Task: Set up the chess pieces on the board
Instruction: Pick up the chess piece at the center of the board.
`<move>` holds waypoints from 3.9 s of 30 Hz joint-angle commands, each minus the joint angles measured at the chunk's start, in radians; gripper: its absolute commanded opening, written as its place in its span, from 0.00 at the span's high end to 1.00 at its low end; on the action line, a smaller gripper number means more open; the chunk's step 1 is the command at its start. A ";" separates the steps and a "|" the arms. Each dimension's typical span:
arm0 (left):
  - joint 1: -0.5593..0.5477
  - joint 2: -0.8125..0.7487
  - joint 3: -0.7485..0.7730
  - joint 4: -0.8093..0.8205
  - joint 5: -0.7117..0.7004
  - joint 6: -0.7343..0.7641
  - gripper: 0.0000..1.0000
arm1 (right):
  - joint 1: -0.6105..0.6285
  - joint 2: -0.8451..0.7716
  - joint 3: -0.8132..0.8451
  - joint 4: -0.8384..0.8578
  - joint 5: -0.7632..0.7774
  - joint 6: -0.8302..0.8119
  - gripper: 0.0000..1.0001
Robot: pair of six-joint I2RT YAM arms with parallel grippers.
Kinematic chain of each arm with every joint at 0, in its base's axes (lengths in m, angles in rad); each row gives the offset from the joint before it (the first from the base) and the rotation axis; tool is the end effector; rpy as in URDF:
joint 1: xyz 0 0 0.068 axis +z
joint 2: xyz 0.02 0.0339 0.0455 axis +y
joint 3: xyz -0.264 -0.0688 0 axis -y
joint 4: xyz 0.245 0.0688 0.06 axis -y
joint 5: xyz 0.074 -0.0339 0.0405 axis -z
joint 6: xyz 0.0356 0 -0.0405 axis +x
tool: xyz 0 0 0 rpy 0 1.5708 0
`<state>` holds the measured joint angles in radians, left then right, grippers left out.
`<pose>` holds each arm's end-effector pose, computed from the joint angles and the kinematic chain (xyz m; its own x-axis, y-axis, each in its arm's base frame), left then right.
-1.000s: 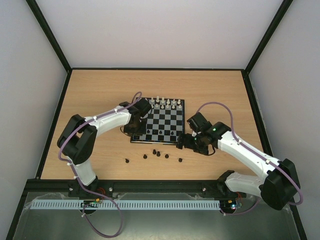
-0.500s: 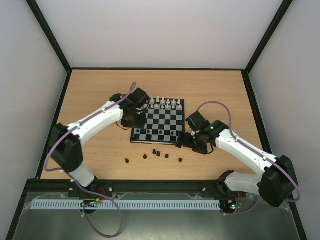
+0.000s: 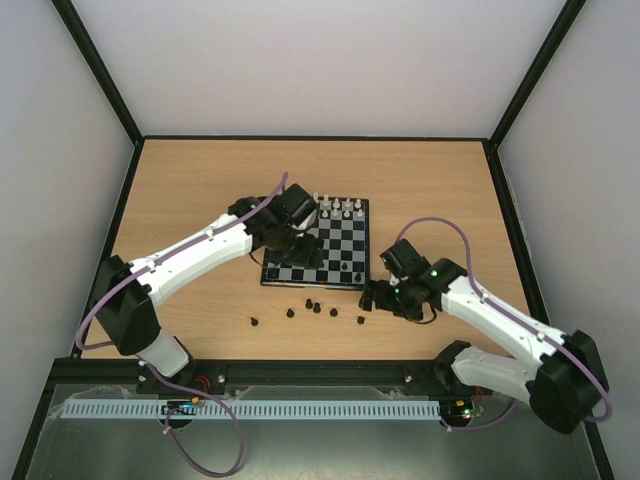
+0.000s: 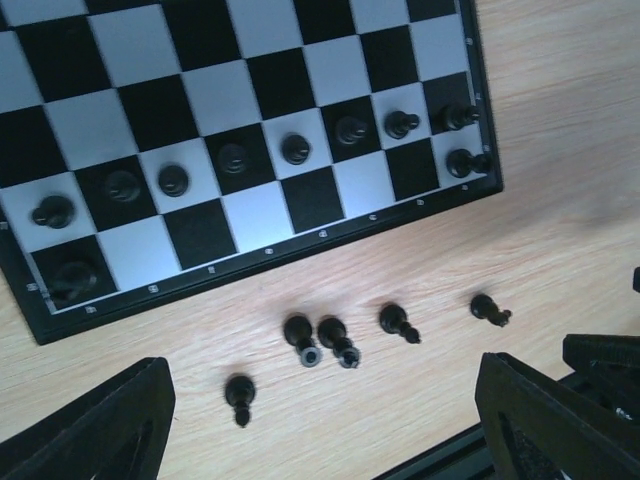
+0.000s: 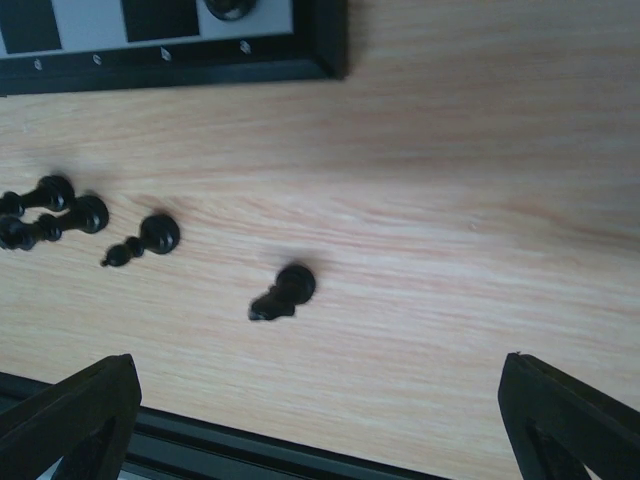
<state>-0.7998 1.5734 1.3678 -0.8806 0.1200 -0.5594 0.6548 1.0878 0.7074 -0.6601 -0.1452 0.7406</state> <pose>0.2225 -0.2351 0.2895 -0.9211 0.1920 -0.3386 0.3092 0.8893 -0.3370 0.1574 0.1273 0.2178 -0.9508 0.1117 -0.2891 -0.0259 0.9008 0.4334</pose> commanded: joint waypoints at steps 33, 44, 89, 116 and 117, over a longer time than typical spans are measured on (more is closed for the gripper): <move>-0.090 -0.290 -0.109 -0.001 -0.088 -0.055 0.01 | -0.001 -0.313 0.053 -0.181 0.023 0.246 0.02; -0.047 -0.275 -0.149 0.000 -0.201 -0.176 0.01 | -0.001 -0.161 0.096 -0.171 0.007 0.045 0.01; 0.147 -0.297 -0.111 -0.141 -0.006 -0.100 0.01 | 0.137 0.295 0.221 -0.160 0.057 -0.212 0.46; 0.163 -0.355 -0.185 -0.140 -0.001 -0.120 0.01 | 0.183 0.423 0.198 -0.091 0.038 -0.242 0.60; 0.164 -0.353 -0.188 -0.137 0.001 -0.119 0.01 | 0.185 0.427 0.197 -0.090 0.038 -0.242 0.60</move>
<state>-0.6445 1.2362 1.2026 -1.0012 0.1184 -0.6773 0.8326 1.4948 0.9150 -0.7300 -0.1047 0.5148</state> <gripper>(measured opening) 0.990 0.402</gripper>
